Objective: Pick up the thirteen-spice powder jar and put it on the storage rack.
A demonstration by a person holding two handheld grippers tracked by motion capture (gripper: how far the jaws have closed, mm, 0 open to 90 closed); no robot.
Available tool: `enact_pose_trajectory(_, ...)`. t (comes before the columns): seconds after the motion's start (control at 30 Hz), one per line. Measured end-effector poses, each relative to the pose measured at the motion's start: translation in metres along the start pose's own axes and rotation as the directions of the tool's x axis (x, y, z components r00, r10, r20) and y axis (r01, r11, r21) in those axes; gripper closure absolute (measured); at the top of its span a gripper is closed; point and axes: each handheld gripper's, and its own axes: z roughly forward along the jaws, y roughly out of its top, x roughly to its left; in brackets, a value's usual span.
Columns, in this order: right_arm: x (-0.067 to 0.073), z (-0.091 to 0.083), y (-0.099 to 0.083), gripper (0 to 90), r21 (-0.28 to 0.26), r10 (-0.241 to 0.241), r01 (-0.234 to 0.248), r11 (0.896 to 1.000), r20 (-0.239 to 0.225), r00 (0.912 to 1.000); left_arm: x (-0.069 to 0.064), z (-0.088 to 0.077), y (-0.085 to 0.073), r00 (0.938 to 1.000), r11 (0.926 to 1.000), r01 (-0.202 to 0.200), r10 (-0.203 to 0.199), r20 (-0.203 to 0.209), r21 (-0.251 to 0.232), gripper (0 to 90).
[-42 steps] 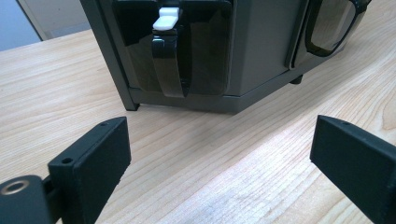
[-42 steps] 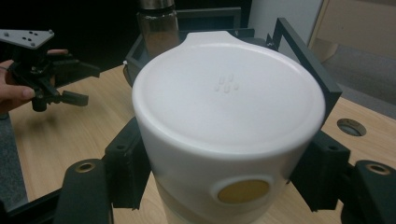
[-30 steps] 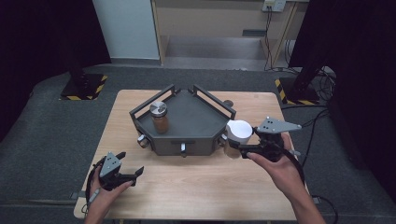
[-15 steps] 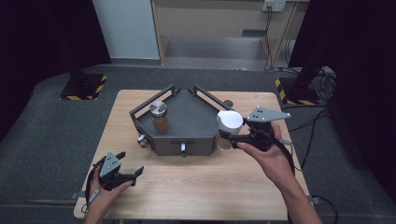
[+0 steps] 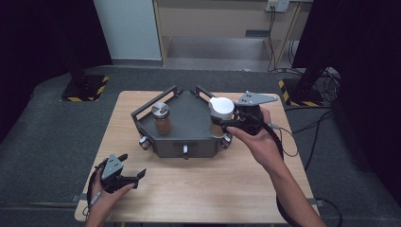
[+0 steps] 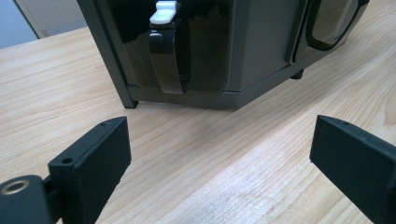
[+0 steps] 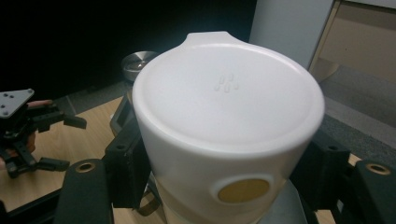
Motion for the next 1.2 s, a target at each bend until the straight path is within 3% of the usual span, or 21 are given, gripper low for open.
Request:
enact_pose_trajectory(0.23, -0.003, 0.031, 0.007, 31.3, 0.013, -0.010, 0.010, 1.000, 0.005, 0.9999, 0.002, 0.000, -0.001, 1.0000, 1.0000, 0.003, -0.003, -0.001, 0.000, 4.9)
enact_pose_trajectory(0.57, -0.004, 0.064, 0.005, 31.3, 0.034, -0.022, 0.022, 0.999, -0.004, 0.9998, 0.003, 0.000, -0.002, 1.0000, 1.0000, 0.005, -0.005, 0.003, -0.004, 4.9)
enact_pose_trajectory(0.9, -0.005, 0.083, -0.004, 31.3, 0.070, -0.016, 0.015, 0.997, 0.013, 0.9998, 0.002, 0.002, 0.000, 0.9999, 1.0000, -0.007, 0.007, 0.015, 0.004, 5.1)
enact_pose_trajectory(1.2, -0.003, 0.088, -0.007, 31.1, 0.075, -0.028, 0.028, 0.997, 0.009, 0.9996, 0.003, 0.002, 0.000, 0.9999, 1.0000, -0.004, 0.004, 0.010, 0.002, 5.0)
